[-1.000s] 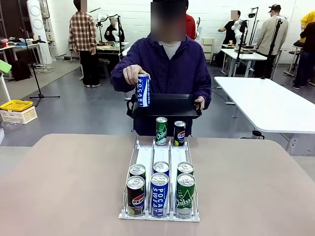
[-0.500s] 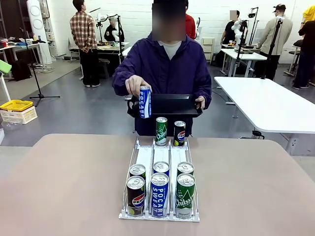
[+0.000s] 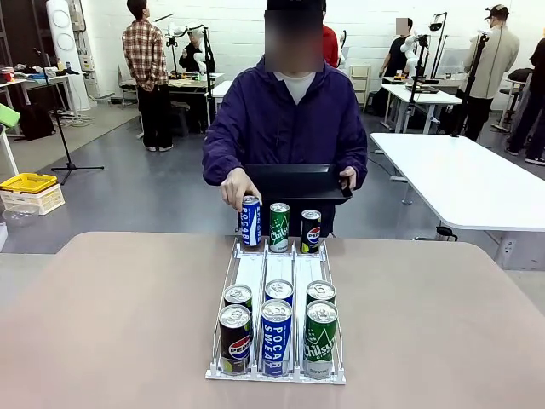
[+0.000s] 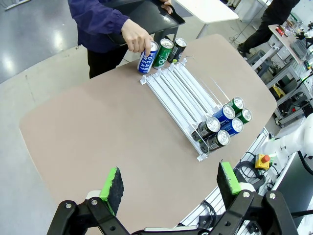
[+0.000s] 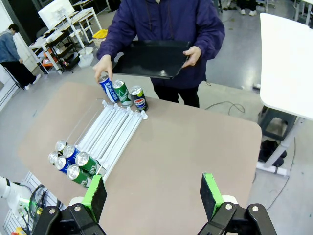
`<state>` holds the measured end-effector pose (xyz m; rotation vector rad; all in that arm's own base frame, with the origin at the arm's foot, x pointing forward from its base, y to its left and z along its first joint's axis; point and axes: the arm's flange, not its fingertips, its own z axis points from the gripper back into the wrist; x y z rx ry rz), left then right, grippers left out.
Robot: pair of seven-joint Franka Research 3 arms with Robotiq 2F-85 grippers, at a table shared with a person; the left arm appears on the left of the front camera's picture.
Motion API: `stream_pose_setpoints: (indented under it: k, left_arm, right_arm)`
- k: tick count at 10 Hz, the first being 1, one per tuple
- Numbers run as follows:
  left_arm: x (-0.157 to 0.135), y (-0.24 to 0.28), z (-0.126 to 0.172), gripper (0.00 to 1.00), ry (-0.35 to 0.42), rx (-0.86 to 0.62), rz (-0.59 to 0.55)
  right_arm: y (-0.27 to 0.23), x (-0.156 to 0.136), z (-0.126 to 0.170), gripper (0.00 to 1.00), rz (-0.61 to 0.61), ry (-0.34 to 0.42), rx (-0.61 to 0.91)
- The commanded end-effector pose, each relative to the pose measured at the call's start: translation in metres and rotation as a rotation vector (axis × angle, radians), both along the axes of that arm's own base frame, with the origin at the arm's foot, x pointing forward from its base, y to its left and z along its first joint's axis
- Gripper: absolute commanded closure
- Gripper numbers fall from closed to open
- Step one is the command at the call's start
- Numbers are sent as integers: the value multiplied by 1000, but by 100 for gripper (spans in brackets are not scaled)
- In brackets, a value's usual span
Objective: Retrieve and hand over the desired beverage to the person.
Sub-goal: Pick up a can of the same type that the person held from the Automatic Can Dispenser.
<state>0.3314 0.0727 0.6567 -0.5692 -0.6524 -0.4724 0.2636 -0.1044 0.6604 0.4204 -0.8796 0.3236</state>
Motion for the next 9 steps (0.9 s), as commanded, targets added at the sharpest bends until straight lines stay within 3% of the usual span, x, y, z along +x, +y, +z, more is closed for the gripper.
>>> stream_pose_setpoints:
  k: [1, 9]
  left_arm:
    - [1, 2, 2, 0, -12, -3, -15]
    - [1, 2, 2, 0, -12, -3, -15]
  right_arm:
    - [0, 1, -1, 0, 8, 0, 4]
    - [0, 1, -1, 0, 8, 0, 4]
